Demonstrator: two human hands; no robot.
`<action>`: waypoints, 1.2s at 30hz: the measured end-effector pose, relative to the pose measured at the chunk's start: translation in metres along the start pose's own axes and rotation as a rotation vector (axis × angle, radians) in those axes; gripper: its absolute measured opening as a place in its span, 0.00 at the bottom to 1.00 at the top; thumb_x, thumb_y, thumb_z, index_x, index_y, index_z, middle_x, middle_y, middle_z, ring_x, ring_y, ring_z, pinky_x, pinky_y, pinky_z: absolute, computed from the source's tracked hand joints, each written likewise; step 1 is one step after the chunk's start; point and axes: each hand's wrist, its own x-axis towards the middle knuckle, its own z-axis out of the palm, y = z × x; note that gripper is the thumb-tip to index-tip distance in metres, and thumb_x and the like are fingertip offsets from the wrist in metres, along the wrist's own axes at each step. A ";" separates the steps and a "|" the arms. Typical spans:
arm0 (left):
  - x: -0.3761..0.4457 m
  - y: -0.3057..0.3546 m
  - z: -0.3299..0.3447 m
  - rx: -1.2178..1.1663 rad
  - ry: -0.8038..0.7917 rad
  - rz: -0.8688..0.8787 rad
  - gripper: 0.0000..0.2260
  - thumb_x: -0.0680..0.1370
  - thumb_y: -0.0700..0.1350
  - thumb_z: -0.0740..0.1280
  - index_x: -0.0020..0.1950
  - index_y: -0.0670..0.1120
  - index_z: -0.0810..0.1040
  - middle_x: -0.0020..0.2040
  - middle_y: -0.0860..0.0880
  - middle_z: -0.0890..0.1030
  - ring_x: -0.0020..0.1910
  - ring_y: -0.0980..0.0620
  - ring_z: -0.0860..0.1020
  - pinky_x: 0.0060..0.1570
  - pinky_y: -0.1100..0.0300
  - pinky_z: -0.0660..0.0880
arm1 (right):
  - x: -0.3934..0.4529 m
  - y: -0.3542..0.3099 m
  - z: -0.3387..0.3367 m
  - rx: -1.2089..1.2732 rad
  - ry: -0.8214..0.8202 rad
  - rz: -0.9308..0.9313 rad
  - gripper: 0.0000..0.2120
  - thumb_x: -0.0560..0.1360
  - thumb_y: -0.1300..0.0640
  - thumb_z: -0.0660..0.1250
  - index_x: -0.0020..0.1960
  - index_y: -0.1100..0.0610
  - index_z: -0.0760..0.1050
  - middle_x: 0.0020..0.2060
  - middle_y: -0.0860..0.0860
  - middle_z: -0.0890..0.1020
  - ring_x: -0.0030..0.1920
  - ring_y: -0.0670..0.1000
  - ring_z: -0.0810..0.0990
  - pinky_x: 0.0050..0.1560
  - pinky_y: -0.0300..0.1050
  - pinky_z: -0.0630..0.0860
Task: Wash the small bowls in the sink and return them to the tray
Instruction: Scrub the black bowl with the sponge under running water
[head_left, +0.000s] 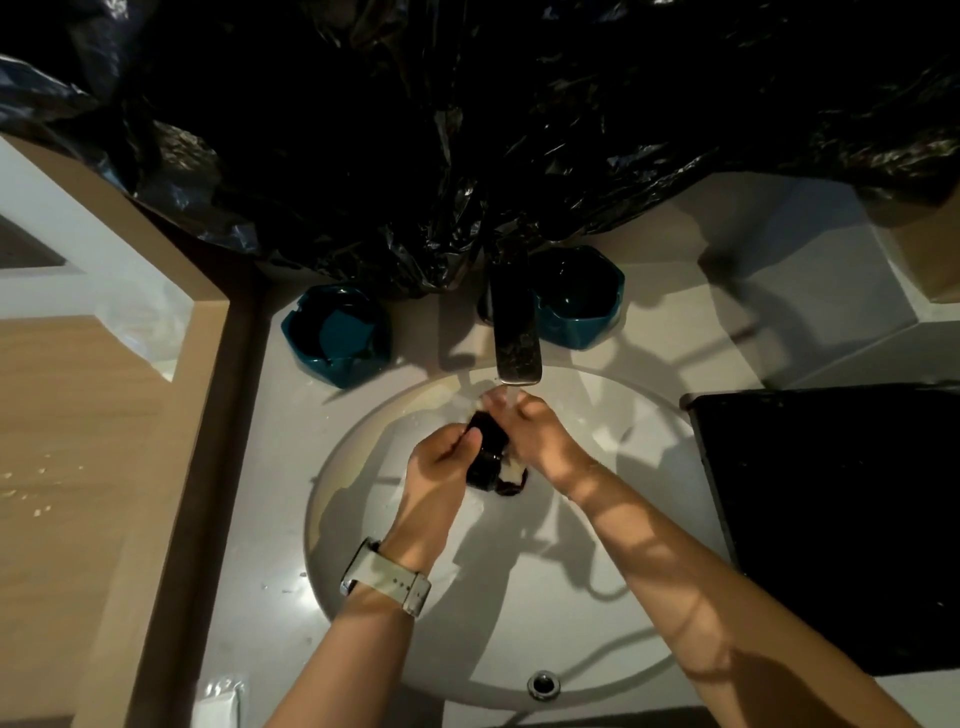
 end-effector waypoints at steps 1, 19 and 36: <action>-0.001 0.003 -0.003 0.009 -0.014 0.021 0.11 0.82 0.38 0.62 0.45 0.33 0.78 0.37 0.45 0.79 0.35 0.55 0.78 0.37 0.65 0.75 | 0.001 -0.003 -0.003 0.125 -0.032 0.092 0.09 0.82 0.53 0.58 0.50 0.59 0.73 0.36 0.50 0.76 0.37 0.45 0.75 0.36 0.32 0.72; 0.022 0.012 0.006 -0.319 -0.038 -0.129 0.15 0.83 0.44 0.58 0.62 0.37 0.77 0.54 0.40 0.83 0.53 0.44 0.82 0.56 0.50 0.76 | -0.005 0.012 0.024 0.696 0.270 0.126 0.18 0.80 0.56 0.52 0.58 0.64 0.76 0.48 0.63 0.81 0.52 0.63 0.79 0.52 0.58 0.78; 0.012 0.013 0.005 -0.795 0.109 -0.585 0.10 0.80 0.47 0.64 0.51 0.42 0.80 0.40 0.47 0.86 0.38 0.55 0.84 0.22 0.77 0.64 | -0.024 0.019 0.026 0.657 0.589 0.101 0.07 0.77 0.55 0.68 0.45 0.58 0.74 0.31 0.49 0.75 0.30 0.44 0.73 0.32 0.35 0.73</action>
